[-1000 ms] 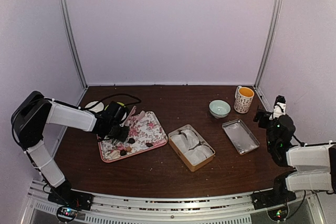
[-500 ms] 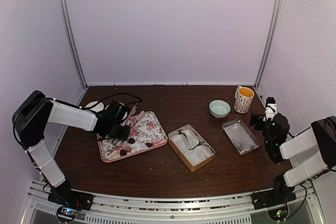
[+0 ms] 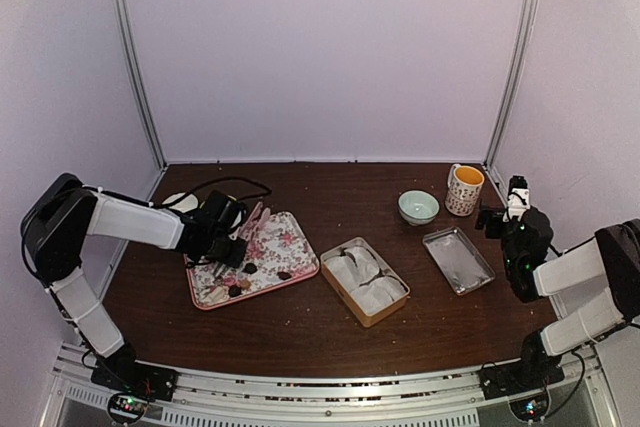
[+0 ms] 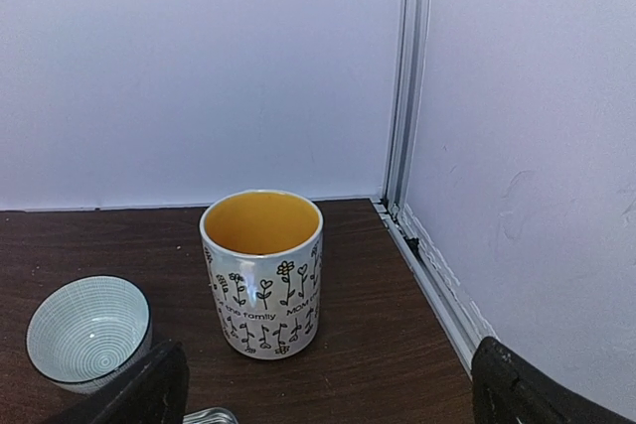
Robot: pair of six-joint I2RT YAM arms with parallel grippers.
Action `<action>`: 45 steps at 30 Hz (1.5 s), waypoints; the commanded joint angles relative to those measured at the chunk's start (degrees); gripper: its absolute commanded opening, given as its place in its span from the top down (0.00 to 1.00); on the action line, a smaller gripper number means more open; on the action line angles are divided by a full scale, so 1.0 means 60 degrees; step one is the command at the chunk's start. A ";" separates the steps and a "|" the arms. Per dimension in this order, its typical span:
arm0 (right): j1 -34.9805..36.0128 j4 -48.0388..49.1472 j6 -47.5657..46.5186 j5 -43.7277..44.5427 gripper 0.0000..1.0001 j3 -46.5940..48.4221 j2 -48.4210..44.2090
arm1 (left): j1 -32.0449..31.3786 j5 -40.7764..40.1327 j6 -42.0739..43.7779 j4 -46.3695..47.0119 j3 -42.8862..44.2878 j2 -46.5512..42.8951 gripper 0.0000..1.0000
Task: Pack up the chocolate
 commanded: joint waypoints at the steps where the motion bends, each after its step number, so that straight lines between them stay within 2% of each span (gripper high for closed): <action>1: -0.0073 -0.0024 0.0089 0.0033 0.00 0.0123 -0.0028 | 0.0093 -0.0102 -0.0113 -0.0330 -0.0265 -0.0894 0.68; 17: -0.0075 -0.0023 0.0098 0.0028 0.00 0.0118 -0.0023 | 0.0106 0.1265 -0.0670 -0.1672 0.0274 -0.2532 0.68; 26: -0.0064 -0.0030 0.0100 0.0032 0.00 0.0106 -0.0034 | 0.0107 0.2875 -0.0813 -0.2553 0.0096 -0.3998 0.67; 32: -0.0070 -0.0032 0.0113 0.0032 0.00 0.0127 -0.0027 | 0.0107 0.3979 -0.1143 -0.2297 0.0083 -0.4403 0.67; 41: -0.0083 -0.0029 0.0114 0.0033 0.00 0.0117 -0.0002 | 0.0100 0.4050 -0.1032 -0.2458 0.0497 -0.4449 0.67; 45: -0.0088 -0.0036 0.0116 0.0047 0.00 0.0130 -0.0013 | 0.0100 0.4018 -0.1568 -0.2205 0.0289 -0.4452 0.68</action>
